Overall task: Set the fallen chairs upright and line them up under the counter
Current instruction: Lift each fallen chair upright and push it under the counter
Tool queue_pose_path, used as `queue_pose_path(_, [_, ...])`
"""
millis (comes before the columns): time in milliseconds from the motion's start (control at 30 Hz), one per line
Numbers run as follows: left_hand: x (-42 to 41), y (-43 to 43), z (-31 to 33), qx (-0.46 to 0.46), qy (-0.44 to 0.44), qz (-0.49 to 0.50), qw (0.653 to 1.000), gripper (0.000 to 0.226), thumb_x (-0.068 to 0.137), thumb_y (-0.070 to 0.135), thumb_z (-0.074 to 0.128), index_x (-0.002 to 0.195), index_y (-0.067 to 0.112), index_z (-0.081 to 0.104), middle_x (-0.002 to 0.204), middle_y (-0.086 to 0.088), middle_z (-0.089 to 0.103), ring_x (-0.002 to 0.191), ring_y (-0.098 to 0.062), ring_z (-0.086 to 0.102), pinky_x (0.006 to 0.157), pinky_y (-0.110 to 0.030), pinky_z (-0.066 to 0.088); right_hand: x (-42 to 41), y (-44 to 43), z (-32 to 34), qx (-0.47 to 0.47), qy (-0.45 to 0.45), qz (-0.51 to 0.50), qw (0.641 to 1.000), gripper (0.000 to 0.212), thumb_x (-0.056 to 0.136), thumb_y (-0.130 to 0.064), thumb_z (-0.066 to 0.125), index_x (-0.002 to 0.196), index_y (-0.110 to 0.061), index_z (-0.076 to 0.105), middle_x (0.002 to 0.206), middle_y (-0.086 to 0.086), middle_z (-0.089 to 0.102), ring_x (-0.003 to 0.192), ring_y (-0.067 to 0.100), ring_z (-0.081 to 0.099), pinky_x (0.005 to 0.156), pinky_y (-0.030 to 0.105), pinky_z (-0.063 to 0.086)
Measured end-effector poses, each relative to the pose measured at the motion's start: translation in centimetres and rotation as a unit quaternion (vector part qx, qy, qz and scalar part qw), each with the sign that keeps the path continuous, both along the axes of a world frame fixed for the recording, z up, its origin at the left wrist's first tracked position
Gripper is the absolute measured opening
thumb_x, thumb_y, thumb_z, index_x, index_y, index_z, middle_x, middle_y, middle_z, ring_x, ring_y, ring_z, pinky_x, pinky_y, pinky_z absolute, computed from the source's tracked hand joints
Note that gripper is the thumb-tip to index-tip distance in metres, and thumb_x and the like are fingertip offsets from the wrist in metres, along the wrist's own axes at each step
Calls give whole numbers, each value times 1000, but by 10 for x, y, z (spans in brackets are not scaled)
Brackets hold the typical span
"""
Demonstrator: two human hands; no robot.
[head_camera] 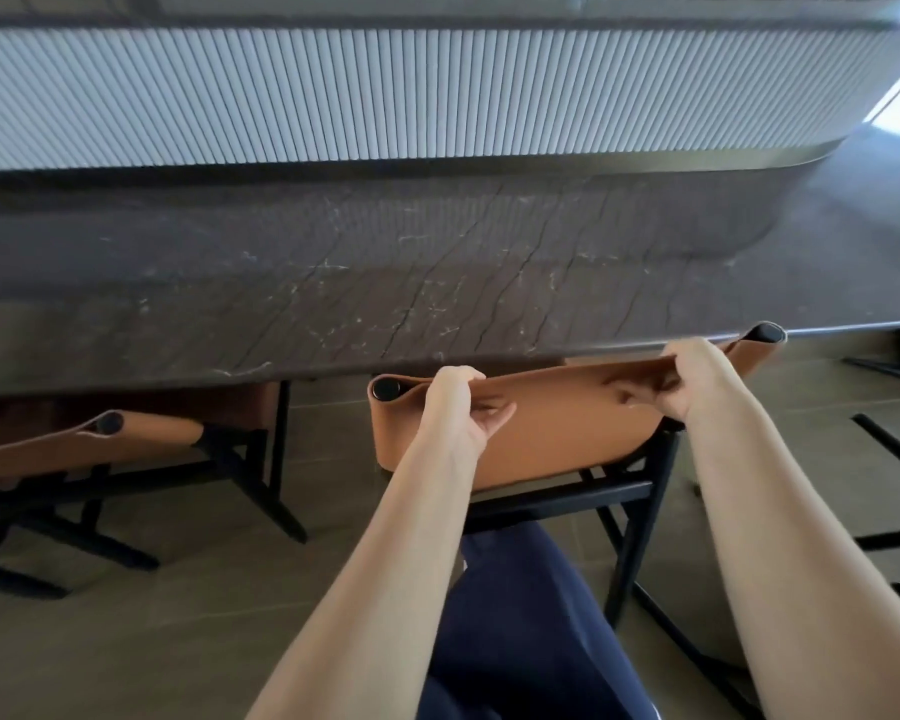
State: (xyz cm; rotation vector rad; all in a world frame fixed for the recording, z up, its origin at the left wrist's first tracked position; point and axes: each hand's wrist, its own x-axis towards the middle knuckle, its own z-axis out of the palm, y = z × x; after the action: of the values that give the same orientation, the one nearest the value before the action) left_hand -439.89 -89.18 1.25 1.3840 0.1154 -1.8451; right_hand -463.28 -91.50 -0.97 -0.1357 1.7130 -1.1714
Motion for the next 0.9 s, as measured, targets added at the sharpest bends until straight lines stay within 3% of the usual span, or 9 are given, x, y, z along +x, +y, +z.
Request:
queue_pose_path(100, [8, 7, 1, -5, 7, -11, 1000, 4, 92, -3, 50, 88, -1, 50, 82, -21, 56, 75, -33, 59, 85, -46, 54, 1, 8, -4, -4, 11, 9, 1000, 51, 87, 6, 26, 137, 8, 34, 129, 33, 44, 112, 59, 52, 35, 53, 49])
queue_pose_path(200, [17, 13, 3, -29, 13, -33, 999, 8, 92, -5, 48, 86, -1, 51, 83, -21, 55, 91, -39, 60, 83, -45, 54, 5, 20, -1, 4, 8, 4, 1000, 45, 90, 5, 28, 135, 12, 30, 132, 37, 40, 109, 62, 50, 46, 60, 51])
queue_pose_path(333, [27, 20, -1, -39, 2, -45, 998, 17, 91, -8, 43, 108, -8, 48, 98, -26, 51, 112, -49, 54, 83, -45, 54, 17, 48, 6, -16, -5, -7, 1000, 39, 91, 10, 33, 130, 7, 36, 122, 38, 42, 86, 57, 55, 42, 54, 53])
queue_pose_path(400, [36, 26, -7, -47, 2, -38, 998, 14, 90, -9, 41, 103, -8, 47, 98, -26, 50, 108, -52, 53, 79, -46, 54, 27, 61, 9, -20, -28, -6, 999, 37, 92, 11, 34, 129, 8, 37, 115, 36, 45, 85, 55, 56, 41, 50, 54])
queue_pose_path(533, [65, 45, -33, -55, 11, 12, 998, 14, 90, -12, 38, 95, -1, 46, 108, -22, 46, 111, -47, 54, 68, -48, 52, 59, 83, 3, -30, -43, -1, 999, 13, 91, 15, 39, 99, 7, 45, 96, 26, 45, 77, 46, 60, 48, 49, 58])
queue_pose_path(667, [89, 61, -58, -56, 24, 49, 997, 19, 89, -14, 39, 93, 2, 47, 109, -20, 46, 105, -41, 54, 82, -51, 53, 83, 93, -18, -33, -50, 11, 998, 11, 90, 17, 39, 95, 10, 46, 87, 21, 48, 67, 41, 60, 40, 40, 56])
queue_pose_path(767, [97, 58, -71, -71, 9, 50, 996, 19, 88, -15, 40, 90, 3, 47, 103, -17, 47, 96, -36, 56, 81, -48, 54, 89, 86, -37, -37, -54, -9, 998, 16, 88, 19, 39, 83, 5, 45, 85, 21, 50, 65, 40, 60, 36, 34, 52])
queue_pose_path(900, [104, 44, -82, -79, -14, 45, 996, 21, 88, -15, 39, 82, 4, 46, 86, -12, 46, 80, -28, 55, 79, -47, 53, 94, 71, -62, -42, -77, -31, 996, 15, 86, 20, 41, 87, 6, 47, 87, 24, 52, 68, 40, 61, 37, 36, 53])
